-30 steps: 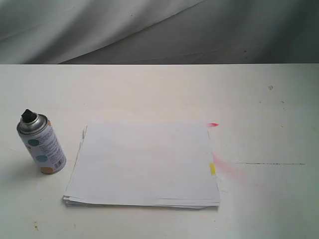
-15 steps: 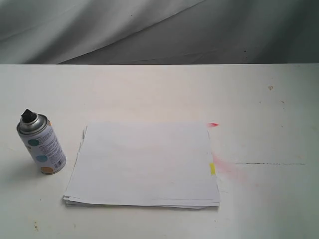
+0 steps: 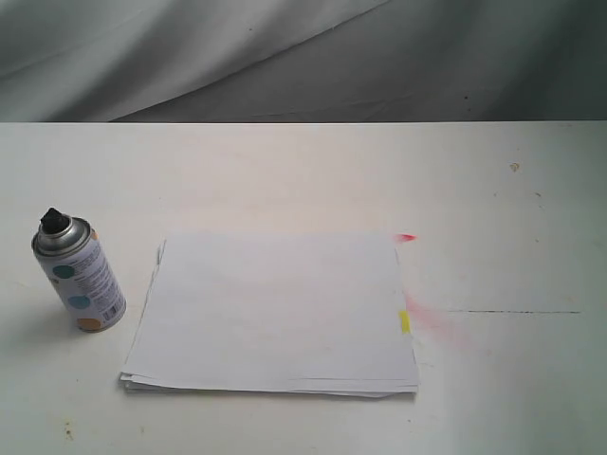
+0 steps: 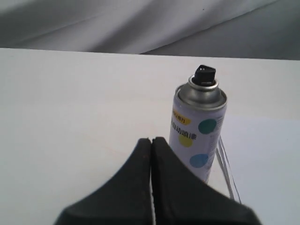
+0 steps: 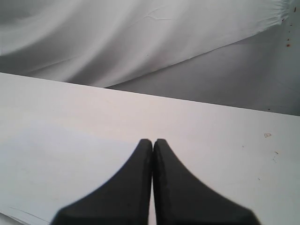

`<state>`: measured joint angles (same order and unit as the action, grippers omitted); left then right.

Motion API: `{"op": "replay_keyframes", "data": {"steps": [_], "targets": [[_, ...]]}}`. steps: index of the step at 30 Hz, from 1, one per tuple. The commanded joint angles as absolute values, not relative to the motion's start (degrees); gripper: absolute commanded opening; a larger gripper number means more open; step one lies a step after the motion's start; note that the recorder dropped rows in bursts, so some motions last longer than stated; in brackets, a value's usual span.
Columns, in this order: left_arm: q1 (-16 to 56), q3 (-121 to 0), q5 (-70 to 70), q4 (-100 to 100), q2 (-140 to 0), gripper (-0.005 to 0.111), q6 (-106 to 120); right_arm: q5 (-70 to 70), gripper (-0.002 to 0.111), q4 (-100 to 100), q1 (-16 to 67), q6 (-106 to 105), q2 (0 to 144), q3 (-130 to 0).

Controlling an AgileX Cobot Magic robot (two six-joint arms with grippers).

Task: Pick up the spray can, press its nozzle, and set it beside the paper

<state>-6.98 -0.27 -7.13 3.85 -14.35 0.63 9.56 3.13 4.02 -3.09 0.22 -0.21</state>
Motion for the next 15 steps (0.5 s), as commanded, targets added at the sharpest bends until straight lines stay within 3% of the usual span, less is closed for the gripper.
{"op": "replay_keyframes", "data": {"steps": [1,8,15], "targets": [[-6.64,0.0,1.9,5.24,-13.92,0.0,-1.6,9.71,0.0,2.59,4.08,-2.95,0.0,0.0],[-6.64,-0.76,7.46,12.96,-13.92,0.0,-16.1,9.71,0.0,2.59,4.08,-2.95,0.0,0.0],[-6.64,-13.93,-8.53,4.53,-15.4,0.0,-21.47,9.71,0.0,2.59,4.08,-2.95,0.0,0.0]]}}
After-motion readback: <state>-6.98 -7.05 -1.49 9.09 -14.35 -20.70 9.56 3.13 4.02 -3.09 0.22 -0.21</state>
